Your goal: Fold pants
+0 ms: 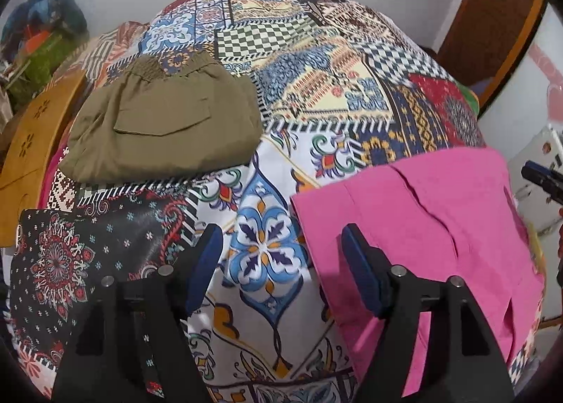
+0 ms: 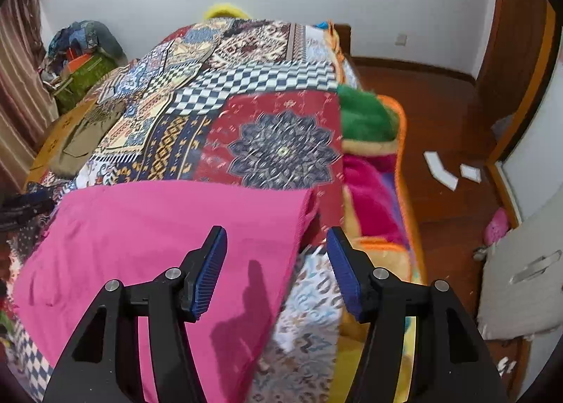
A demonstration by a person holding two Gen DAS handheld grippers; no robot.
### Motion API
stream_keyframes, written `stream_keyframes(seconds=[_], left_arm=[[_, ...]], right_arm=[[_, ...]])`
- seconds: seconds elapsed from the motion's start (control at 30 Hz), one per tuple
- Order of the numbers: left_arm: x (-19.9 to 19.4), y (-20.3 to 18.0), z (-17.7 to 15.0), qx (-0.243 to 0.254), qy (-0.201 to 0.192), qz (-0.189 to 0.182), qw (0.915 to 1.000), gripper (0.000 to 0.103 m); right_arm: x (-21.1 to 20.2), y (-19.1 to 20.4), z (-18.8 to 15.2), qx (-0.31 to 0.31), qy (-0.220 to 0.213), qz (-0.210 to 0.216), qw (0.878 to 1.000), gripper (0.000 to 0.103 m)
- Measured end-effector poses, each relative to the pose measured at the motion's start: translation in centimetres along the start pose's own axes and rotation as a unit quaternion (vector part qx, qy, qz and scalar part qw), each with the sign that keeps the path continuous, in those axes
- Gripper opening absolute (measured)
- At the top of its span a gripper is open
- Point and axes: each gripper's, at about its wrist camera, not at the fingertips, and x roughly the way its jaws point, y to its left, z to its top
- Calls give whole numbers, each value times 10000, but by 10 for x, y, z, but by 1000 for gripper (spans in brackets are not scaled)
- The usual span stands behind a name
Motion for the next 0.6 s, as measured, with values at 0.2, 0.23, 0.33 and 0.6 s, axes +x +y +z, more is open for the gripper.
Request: stream_keyframes(seconds=[0.2, 0.23, 0.33, 0.6], left_arm=[[-39, -9, -31, -315, -111, -272, 9991, 76], [-45, -10, -36, -349, -142, -302, 9988, 77], [-68, -14, -57, -396, -200, -313, 9985, 81], [-93, -18, -116, -636, 23, -292, 9975, 82]], right_arm=[[-25, 35, -18, -263, -125, 348, 9990, 55], [-31, 42, -22, -278, -147, 468, 9984, 55], [-44, 64, -34, -392, -179, 746, 9963, 55], [-62, 121, -69, -1015, -131, 993, 9898, 55]])
